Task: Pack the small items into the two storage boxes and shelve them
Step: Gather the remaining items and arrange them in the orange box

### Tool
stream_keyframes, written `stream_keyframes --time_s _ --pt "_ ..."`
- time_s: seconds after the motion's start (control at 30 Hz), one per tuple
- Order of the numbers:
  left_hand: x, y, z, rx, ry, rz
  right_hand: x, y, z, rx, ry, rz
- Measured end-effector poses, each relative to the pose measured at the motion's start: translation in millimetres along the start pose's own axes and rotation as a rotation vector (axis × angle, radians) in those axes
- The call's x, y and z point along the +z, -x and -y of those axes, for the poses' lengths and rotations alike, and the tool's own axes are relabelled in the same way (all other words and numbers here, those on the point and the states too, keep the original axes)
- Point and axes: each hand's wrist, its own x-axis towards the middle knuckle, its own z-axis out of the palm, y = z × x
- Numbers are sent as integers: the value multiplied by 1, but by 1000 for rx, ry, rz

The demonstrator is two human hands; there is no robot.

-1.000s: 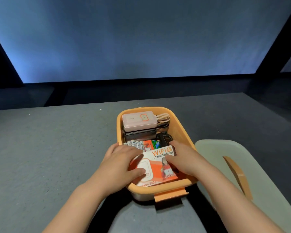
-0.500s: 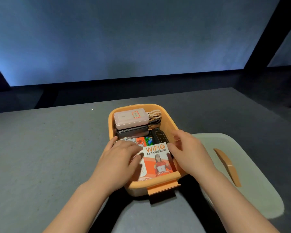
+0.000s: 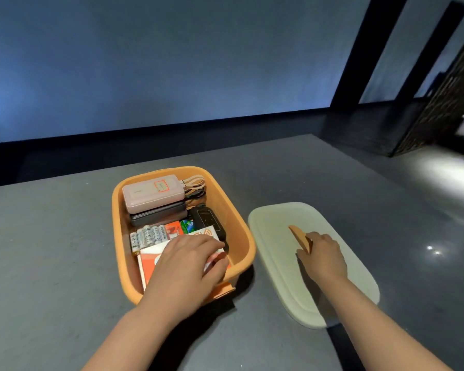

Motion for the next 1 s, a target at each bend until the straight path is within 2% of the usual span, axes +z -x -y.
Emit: stream_keyframes --time_s 0.17,0.3,0.37,0.47,0.63,0.77,1.0 --pt "-8 2 1 -55 19 -48 -6 -10 -8 13 3 16" --pt "-19 6 26 -150 22 -162 -52 -11 11 -64 -67 -169" --pt "-26 9 42 -206 65 -250 -84 -8 35 -146 -90 -246" --pt "-40 12 55 -304 176 -404 -119 2 86 -265 -130 -275" --pt "-64 8 70 -335 256 -559 -104 28 171 -434 -233 -170" --pt "-76 5 83 -305 266 -532 -56 48 210 -494 -301 -45" --pt "-66 -25 115 -265 85 -296 -18 63 233 -493 -251 36"
